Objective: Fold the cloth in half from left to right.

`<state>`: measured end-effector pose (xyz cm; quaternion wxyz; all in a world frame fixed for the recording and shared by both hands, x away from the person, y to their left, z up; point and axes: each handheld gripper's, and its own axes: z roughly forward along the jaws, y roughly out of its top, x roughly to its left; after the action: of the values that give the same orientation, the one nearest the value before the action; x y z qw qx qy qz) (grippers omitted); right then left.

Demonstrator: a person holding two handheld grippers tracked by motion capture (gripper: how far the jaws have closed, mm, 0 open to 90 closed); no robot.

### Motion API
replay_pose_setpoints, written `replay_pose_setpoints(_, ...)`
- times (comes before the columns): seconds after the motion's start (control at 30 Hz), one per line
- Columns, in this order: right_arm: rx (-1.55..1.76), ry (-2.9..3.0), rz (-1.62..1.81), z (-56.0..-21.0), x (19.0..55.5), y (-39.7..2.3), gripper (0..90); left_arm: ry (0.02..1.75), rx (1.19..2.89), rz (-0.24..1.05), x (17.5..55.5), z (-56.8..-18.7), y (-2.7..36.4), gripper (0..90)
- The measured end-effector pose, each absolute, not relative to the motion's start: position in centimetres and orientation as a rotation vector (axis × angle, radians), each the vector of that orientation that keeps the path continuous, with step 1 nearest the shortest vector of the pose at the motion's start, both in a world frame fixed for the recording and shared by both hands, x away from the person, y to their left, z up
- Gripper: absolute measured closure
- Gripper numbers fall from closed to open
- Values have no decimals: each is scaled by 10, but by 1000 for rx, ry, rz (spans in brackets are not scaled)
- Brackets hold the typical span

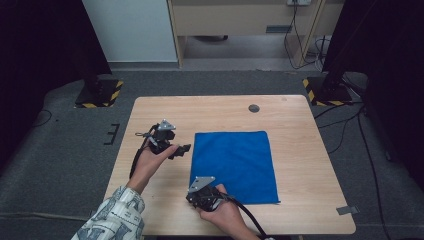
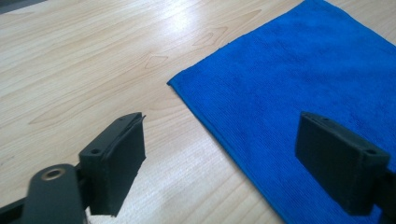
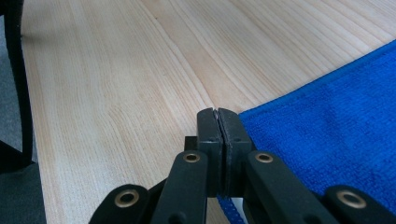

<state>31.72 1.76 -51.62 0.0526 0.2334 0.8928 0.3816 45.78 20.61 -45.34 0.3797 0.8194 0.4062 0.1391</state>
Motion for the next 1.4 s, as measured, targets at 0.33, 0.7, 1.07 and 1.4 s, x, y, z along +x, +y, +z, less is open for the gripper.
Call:
replay_pose_setpoints(0.33,723,2706,1146,-517,314,17,890,1030,2151,347,483,-465,194,246)
replay_pose_setpoints(0.7,724,2669,1179,-515,310,14,890,994,2218,401,499,-483,169,370)
replay_pose_setpoints(1.07,732,2660,1189,-518,305,12,889,1041,2201,451,521,-504,165,471)
replay_pose_setpoints(1.4,740,2662,1193,-518,302,11,888,1104,2220,429,538,-518,162,428)
